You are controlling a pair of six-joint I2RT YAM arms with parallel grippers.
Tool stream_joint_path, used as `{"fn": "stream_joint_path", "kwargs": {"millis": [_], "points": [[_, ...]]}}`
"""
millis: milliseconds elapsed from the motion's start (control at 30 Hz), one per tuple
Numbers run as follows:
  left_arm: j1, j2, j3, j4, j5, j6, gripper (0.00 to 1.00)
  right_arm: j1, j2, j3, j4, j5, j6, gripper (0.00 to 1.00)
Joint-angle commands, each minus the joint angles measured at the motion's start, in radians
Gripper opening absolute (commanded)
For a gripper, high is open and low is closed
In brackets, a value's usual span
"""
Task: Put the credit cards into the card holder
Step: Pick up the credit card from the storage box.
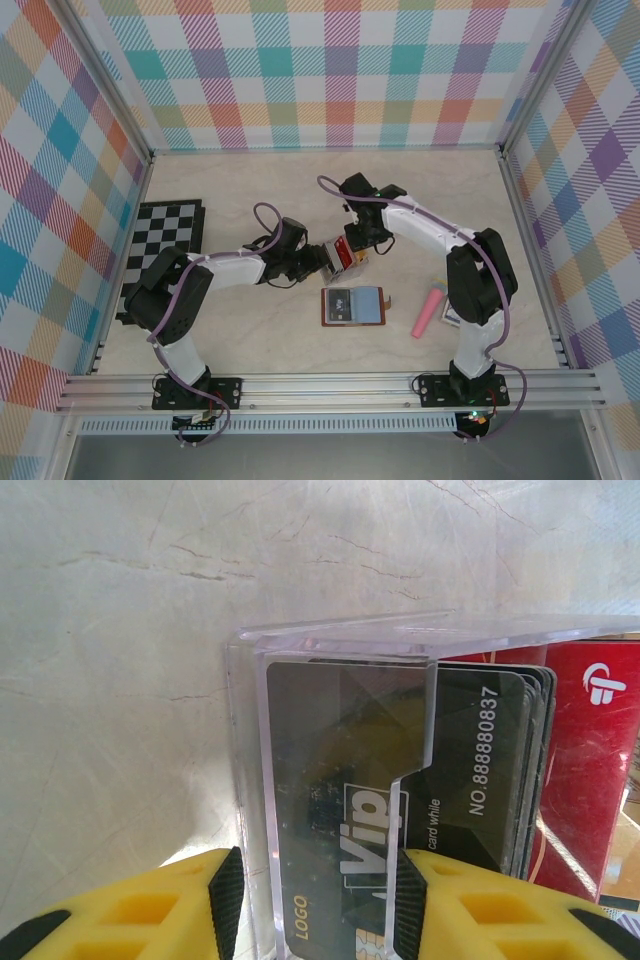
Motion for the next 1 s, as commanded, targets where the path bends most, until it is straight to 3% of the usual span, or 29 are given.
{"fn": "stream_joint_path", "kwargs": {"millis": [0,300,600,967], "points": [[0.009,0.018,-0.027,-0.037,-0.007,0.004,0.45,0.002,-0.031,0.026,-0.031,0.032,-0.013,0.35],[0.009,0.019,-0.031,-0.028,0.001,-0.001,0.45,0.014,-0.037,0.032,-0.035,0.048,-0.019,0.17],[0.009,0.012,-0.035,-0.032,-0.002,-0.001,0.45,0.016,-0.064,0.037,-0.051,0.067,-0.011,0.10],[0.009,-0.032,-0.044,-0.049,-0.011,0.016,0.47,0.013,-0.154,-0.008,-0.030,-0.075,0.052,0.04]]}}
